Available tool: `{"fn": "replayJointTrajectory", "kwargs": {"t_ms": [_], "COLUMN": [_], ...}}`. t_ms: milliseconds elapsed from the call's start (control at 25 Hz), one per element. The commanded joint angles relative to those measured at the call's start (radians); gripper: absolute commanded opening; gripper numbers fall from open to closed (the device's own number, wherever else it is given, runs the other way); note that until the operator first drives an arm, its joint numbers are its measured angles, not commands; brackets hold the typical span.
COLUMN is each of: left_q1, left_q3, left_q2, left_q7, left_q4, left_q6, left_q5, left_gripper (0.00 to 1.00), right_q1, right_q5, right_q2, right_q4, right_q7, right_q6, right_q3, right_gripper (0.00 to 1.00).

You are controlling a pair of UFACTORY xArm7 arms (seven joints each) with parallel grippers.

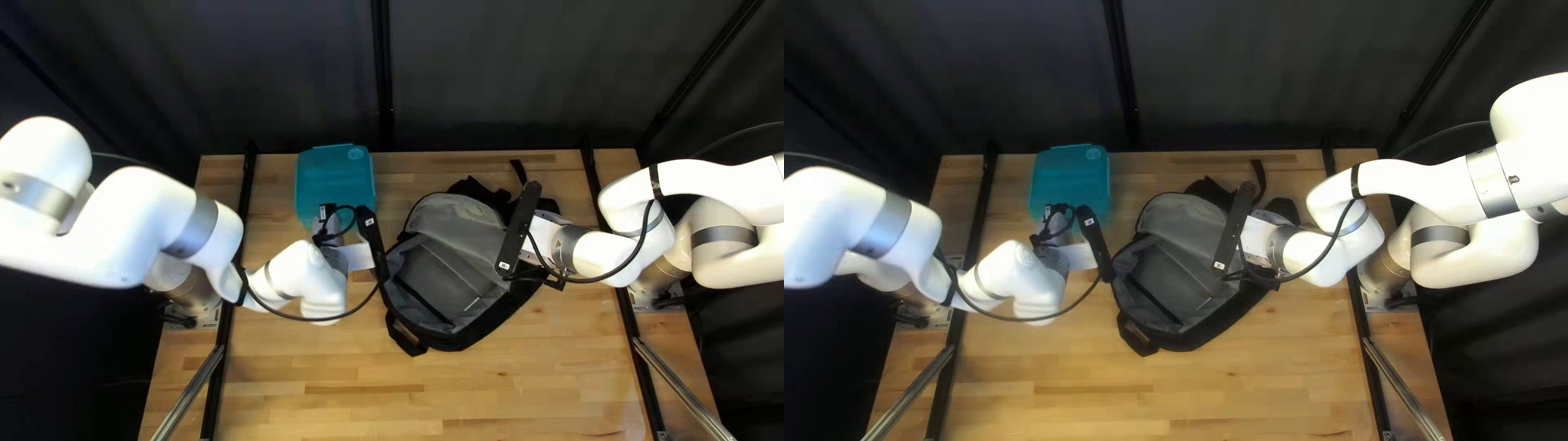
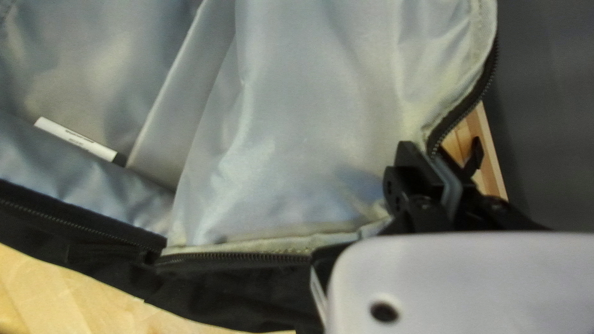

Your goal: Remove a lunch box from a kids backpack

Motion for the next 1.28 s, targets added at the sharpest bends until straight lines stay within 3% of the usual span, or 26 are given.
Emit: {"fn": "replayJointTrajectory", "kwargs": {"t_ms": [40, 200, 280, 440, 560, 720, 840, 1040, 1280], "left_q1": [0.008, 0.017, 0.056, 0.14, 0.145, 0.094, 0.02, -0.069, -0.135], "left_q3": [-0.005, -0.068, -0.138, -0.24, -0.277, -0.299, -0.302, -0.264, -0.214], "left_q2": [0.105, 0.239, 0.37, 0.573, 0.652, 0.658, 0.608, 0.525, 0.464], "left_q7": [0.009, -0.025, -0.053, -0.065, -0.035, 0.032, 0.133, 0.301, 0.465], "left_q4": [0.019, 0.028, 0.019, -0.015, 0.002, 0.086, 0.226, 0.442, 0.629], "left_q6": [0.019, 0.107, 0.165, 0.175, 0.165, 0.179, 0.222, 0.289, 0.348], "left_q5": [-0.023, -0.025, 0.004, 0.064, 0.058, 0.002, -0.075, -0.166, -0.224], "left_gripper": [1.0, 1.0, 1.0, 1.0, 1.0, 1.0, 1.0, 1.0, 1.0], "right_q1": [0.0, 0.0, 0.0, 0.0, 0.0, 0.0, 0.0, 0.0, 0.0], "right_q5": [0.0, 0.0, 0.0, 0.0, 0.0, 0.0, 0.0, 0.0, 0.0], "right_q2": [0.0, 0.0, 0.0, 0.0, 0.0, 0.0, 0.0, 0.0, 0.0], "right_q4": [0.0, 0.0, 0.0, 0.0, 0.0, 0.0, 0.0, 0.0, 0.0], "right_q7": [0.0, 0.0, 0.0, 0.0, 0.0, 0.0, 0.0, 0.0, 0.0], "right_q6": [0.0, 0.0, 0.0, 0.0, 0.0, 0.0, 0.0, 0.0, 0.0], "right_q3": [0.0, 0.0, 0.0, 0.0, 0.0, 0.0, 0.0, 0.0, 0.0], "right_gripper": [0.0, 0.0, 0.0, 0.0, 0.0, 0.0, 0.0, 0.0, 0.0]}}
